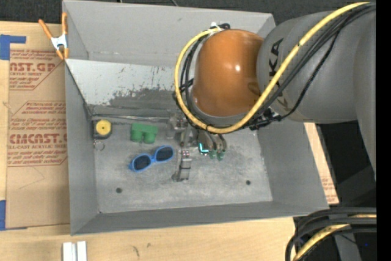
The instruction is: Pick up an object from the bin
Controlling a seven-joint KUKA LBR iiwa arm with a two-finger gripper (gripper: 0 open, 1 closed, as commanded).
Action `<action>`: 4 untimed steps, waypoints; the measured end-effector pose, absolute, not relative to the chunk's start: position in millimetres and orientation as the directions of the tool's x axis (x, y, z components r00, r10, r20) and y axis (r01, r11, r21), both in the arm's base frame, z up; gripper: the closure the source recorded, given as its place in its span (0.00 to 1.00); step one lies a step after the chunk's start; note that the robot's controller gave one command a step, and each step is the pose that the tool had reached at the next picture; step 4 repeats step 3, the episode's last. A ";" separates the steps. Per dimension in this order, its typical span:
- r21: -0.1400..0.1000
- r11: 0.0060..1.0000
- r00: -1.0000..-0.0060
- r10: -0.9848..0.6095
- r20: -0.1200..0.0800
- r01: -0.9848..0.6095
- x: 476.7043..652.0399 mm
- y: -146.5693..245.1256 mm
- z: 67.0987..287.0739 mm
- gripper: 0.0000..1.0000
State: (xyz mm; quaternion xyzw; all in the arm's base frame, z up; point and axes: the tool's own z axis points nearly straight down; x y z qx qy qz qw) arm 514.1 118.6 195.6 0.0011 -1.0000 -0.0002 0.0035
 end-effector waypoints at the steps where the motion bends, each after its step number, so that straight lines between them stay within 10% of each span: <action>1: 0.002 0.919 -0.919 -0.393 0.002 -0.393 551.8 130.4 67.2 0.00; 2: 0.002 0.920 -0.920 -0.391 -0.001 -0.391 552.9 130.4 69.8 1.00; 3: -0.002 0.911 -0.911 -0.413 -0.011 -0.413 562.3 128.8 219.5 1.00; 4: -0.002 0.911 -0.911 -0.413 -0.011 -0.413 562.3 128.8 219.5 1.00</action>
Offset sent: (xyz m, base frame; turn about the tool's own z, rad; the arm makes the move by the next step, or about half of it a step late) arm 0.0388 0.0107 -0.1256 -0.3997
